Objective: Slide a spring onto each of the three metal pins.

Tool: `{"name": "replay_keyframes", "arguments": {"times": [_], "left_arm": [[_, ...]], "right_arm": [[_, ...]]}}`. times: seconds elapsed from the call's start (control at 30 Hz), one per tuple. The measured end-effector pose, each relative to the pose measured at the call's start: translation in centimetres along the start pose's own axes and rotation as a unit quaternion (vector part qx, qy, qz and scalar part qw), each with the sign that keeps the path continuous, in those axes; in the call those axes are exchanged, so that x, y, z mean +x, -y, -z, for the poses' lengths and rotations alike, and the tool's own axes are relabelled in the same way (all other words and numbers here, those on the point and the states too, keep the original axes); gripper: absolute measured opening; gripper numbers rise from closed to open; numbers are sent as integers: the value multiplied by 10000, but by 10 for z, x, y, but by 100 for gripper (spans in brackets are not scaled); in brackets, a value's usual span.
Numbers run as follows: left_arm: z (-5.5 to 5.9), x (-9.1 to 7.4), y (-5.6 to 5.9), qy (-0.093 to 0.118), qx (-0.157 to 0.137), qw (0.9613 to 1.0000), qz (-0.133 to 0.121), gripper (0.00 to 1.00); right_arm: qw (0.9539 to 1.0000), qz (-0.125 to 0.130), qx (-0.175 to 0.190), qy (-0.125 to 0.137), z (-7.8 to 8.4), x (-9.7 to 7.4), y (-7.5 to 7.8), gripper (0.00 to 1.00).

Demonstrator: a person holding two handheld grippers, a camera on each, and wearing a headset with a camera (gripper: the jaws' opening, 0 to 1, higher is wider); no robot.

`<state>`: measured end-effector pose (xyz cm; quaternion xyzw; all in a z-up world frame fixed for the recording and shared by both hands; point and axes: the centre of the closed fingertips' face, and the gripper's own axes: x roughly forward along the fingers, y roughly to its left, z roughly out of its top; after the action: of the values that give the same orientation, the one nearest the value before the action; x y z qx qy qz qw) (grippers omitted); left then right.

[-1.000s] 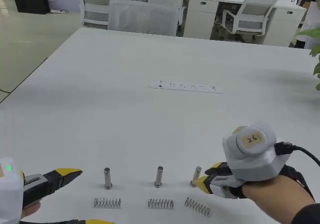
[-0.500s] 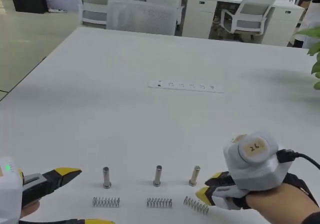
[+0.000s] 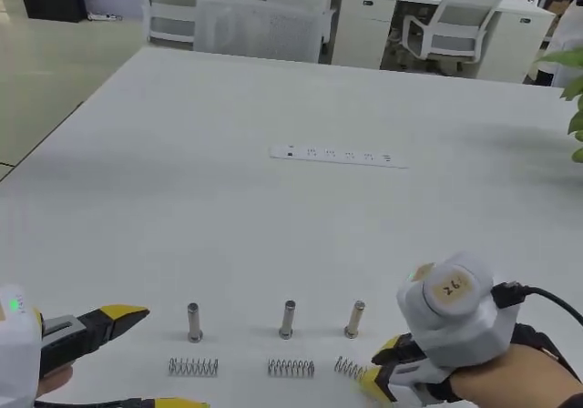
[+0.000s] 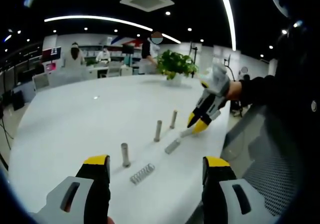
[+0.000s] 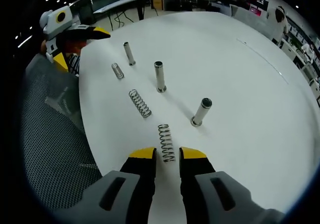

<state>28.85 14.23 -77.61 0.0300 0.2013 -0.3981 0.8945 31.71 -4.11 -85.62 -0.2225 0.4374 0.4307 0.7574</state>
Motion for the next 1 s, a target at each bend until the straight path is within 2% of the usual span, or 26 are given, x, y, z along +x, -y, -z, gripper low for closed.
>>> {"name": "replay_keyframes", "arguments": {"times": [0.13, 0.37, 1.0], "left_arm": [[1, 0, 0, -4, -13, 10000, -5, 71], [2, 1, 0, -25, -42, 10000, 22, 70], [3, 2, 4, -73, -36, 9999, 132, 67]], "right_arm": [[9998, -7, -114, -160, 6, 2, -1, 15], [9995, -18, -200, -253, 9, 5, 0, 14], [9969, 28, -699, -365, 10, 5, 0, 8]]}}
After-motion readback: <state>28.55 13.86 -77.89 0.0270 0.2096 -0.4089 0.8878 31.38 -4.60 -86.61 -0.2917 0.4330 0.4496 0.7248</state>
